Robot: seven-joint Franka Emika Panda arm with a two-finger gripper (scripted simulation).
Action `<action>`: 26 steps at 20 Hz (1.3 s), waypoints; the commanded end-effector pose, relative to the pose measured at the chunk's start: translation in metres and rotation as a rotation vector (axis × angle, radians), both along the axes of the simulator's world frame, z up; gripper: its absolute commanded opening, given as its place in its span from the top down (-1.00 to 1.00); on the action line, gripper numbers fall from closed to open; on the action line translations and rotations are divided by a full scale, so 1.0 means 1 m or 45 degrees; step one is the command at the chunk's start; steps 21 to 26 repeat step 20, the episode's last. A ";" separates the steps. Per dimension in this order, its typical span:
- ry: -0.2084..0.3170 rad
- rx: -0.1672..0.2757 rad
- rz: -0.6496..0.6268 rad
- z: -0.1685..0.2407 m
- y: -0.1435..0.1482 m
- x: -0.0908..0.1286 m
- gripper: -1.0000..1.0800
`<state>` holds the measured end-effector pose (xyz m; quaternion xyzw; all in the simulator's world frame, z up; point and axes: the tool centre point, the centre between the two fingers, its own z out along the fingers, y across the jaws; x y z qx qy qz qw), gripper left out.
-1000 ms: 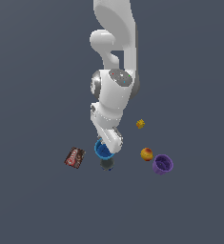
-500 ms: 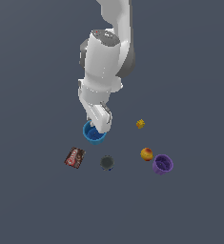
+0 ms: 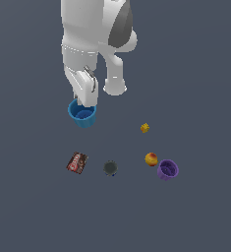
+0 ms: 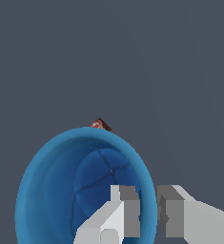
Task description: Pick up a designated object from a clutter of objects.
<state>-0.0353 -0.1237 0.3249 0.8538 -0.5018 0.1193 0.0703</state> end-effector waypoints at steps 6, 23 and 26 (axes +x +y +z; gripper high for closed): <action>-0.003 -0.002 0.000 0.057 -0.025 -0.018 1.00; -0.003 -0.005 -0.001 0.083 -0.037 -0.024 1.00; -0.003 -0.005 -0.001 0.083 -0.037 -0.024 1.00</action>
